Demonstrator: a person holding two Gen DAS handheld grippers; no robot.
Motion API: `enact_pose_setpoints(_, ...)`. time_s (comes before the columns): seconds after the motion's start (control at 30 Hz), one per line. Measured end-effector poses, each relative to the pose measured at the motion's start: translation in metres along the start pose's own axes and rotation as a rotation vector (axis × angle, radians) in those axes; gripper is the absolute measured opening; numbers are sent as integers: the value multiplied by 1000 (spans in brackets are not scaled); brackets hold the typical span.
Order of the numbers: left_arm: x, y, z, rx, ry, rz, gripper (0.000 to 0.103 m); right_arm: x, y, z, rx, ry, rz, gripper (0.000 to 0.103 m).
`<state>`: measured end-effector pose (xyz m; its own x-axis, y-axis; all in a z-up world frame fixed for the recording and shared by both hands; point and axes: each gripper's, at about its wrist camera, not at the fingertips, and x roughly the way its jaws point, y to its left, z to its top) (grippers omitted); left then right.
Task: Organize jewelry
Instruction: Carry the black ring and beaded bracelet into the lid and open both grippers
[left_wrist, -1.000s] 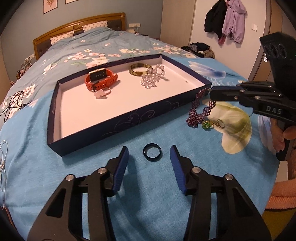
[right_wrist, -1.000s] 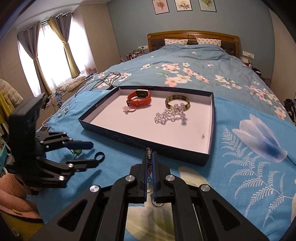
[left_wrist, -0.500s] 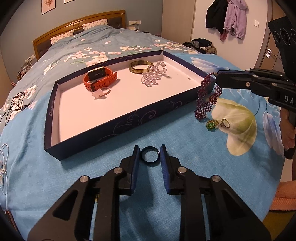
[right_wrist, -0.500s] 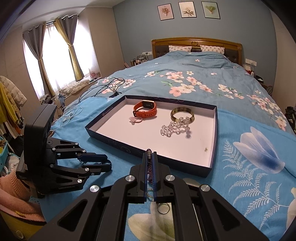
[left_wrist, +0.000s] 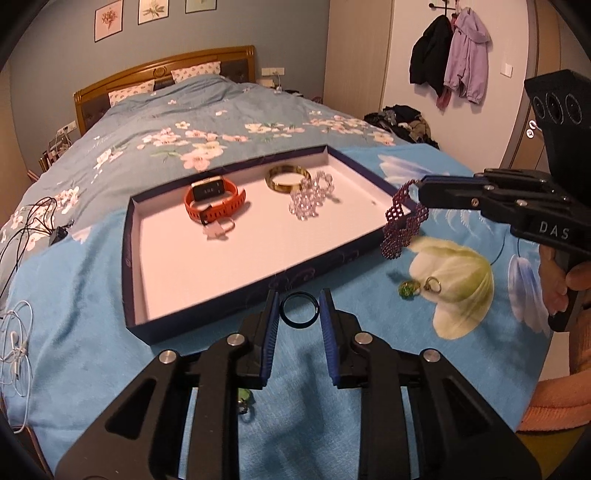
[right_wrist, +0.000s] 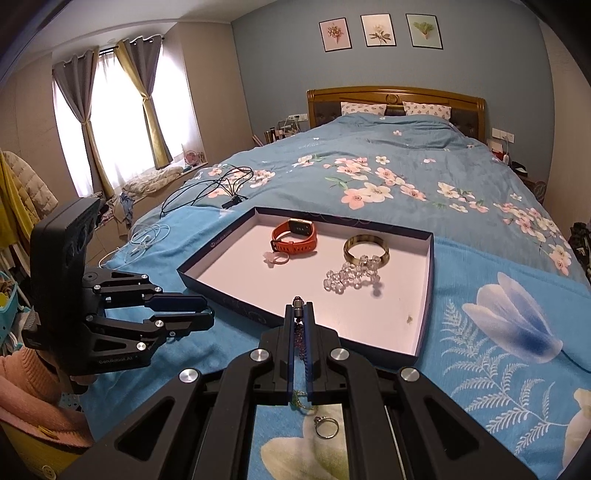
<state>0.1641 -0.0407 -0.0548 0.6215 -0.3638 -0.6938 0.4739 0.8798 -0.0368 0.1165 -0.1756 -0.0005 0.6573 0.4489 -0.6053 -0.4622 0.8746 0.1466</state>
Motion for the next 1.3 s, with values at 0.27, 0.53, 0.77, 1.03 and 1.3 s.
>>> enact_pose_setpoints(0.27, -7, 8, 14, -9, -32, 23, 23, -3, 0, 11, -14, -28, 0, 3)
enact_pose_setpoints(0.53, -5, 19, 26, -16, -49, 44, 23, 3, -4, 25, -13, -46, 8, 3)
enact_pose_setpoints(0.77, 3, 27, 36, -16, -46, 52, 23, 16, -12, 37, -2, -37, 10, 3)
enact_pose_setpoints(1.03, 18, 33, 45, -12, -30, 68, 23, 35, -18, 44, -2, -14, -1, 3)
enact_pose_setpoints(1.3, 30, 38, 49, -19, -16, 76, 23, 49, -23, 45, -2, 15, 3, 3)
